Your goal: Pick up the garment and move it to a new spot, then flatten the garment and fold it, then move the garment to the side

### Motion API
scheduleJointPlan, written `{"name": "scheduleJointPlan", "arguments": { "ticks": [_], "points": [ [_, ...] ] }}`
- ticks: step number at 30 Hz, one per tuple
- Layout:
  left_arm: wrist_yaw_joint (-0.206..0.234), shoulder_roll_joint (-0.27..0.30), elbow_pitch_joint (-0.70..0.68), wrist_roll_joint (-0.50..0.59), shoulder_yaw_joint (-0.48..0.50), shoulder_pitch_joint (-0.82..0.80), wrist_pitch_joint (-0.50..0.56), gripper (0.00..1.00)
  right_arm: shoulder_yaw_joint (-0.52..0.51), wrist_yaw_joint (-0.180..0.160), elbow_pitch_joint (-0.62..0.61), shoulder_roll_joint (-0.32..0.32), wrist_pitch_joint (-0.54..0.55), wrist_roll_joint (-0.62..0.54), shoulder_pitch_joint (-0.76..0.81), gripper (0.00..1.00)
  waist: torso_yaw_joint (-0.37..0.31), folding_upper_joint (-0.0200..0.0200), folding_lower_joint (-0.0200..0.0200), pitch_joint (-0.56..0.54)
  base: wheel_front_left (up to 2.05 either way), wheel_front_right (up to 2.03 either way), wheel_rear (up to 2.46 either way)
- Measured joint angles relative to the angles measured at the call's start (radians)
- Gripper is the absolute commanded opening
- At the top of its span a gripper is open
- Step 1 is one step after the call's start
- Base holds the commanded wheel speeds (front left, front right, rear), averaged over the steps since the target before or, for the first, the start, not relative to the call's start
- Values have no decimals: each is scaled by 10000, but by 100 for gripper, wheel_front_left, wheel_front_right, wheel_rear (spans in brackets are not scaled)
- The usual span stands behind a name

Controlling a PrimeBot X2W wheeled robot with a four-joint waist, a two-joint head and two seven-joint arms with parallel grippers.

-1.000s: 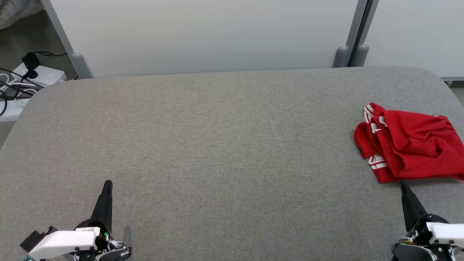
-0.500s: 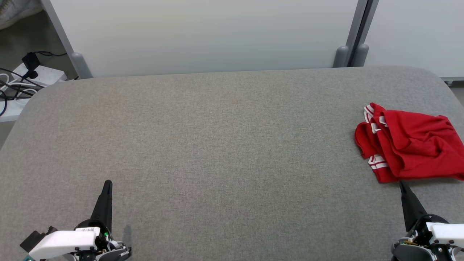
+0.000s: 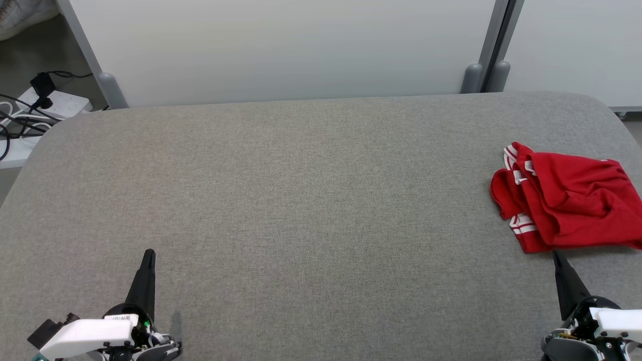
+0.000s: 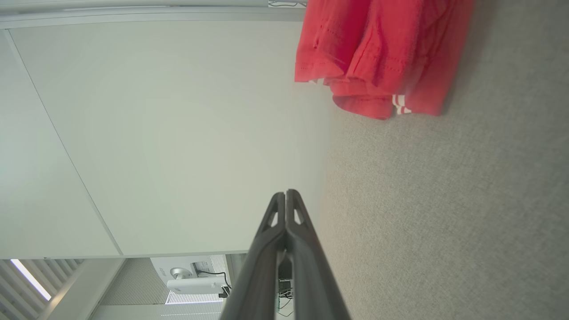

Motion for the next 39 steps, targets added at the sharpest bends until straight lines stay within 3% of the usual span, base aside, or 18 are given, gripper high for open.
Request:
{"name": "scheduleJointPlan", "arguments": {
  "ticks": [39],
  "points": [
    [0, -10, 2, 0, 12, 0, 2, 0, -23, 0, 4, 17, 56, -19, 0, 0, 0, 0, 0, 0, 0, 0, 0]
  ]
}}
